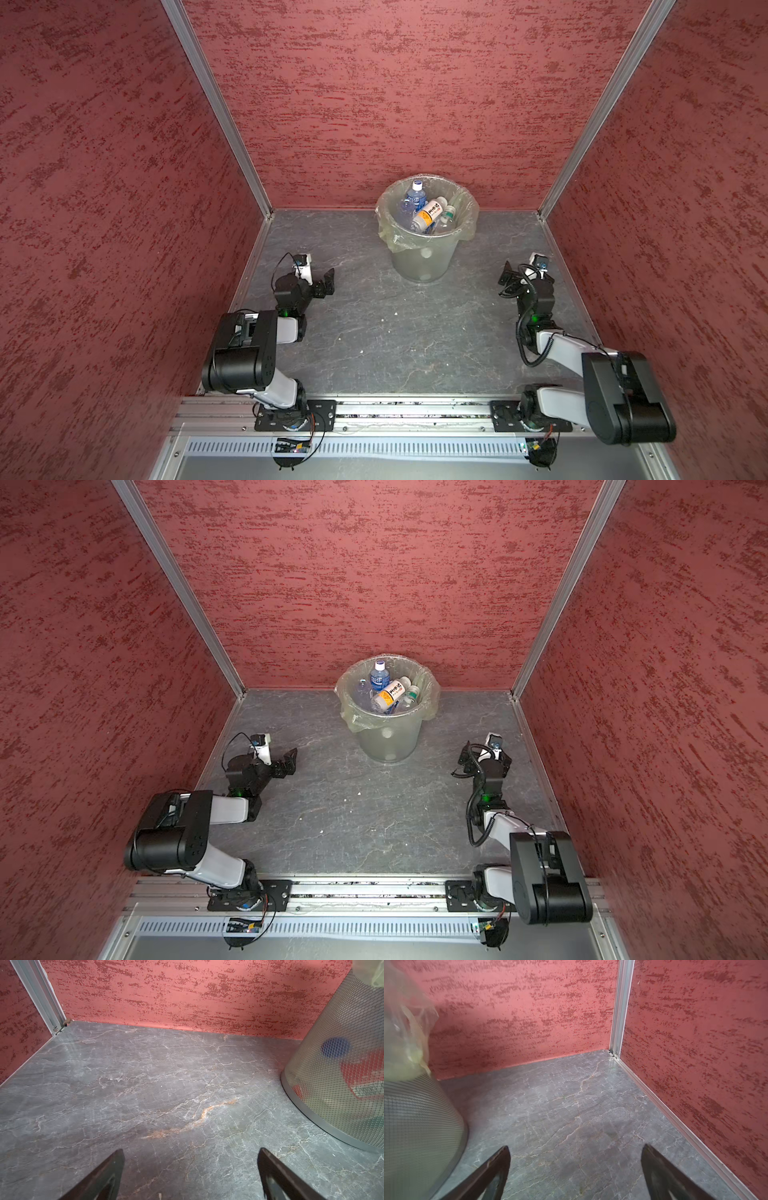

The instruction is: Throw the plastic bottles in the bin

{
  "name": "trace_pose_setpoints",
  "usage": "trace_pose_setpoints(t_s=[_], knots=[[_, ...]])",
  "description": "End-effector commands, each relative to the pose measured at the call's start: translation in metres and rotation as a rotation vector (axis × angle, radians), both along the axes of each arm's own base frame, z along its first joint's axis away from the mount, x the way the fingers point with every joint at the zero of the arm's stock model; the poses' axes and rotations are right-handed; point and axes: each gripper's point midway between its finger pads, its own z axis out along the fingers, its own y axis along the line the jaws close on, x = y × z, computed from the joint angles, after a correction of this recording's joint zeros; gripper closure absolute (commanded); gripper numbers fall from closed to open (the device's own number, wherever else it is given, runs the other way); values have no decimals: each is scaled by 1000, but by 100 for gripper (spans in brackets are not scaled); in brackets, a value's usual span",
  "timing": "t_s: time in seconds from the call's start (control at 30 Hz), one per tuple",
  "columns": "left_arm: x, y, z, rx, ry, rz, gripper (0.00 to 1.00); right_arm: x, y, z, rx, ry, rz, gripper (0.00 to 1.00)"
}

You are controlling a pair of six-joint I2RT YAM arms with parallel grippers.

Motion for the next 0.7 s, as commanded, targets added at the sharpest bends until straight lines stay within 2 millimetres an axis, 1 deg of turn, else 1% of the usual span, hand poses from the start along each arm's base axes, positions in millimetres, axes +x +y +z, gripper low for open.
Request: trace_pose_setpoints(t_s=[0.0, 0.1, 0.13, 0.23, 0.6, 0.67], knots=[[5, -1, 12, 16, -42, -10, 0, 9, 10, 15, -49, -82, 77, 2], [5, -1, 12, 17, -43, -10, 1, 10, 17, 2, -63, -94, 118, 2], [5, -1, 12, 17, -43, -8, 1, 8, 20, -9, -65, -90, 135, 2], [5, -1, 12, 16, -43, -8, 1, 10, 20, -15, -49, -82, 159, 2], [5, -1, 12, 16, -43, -10, 1, 10, 19, -17, -46, -89, 157, 1], [5, -1, 12, 15, -43, -9, 1, 9, 13, -16, -42, -91, 127, 1]])
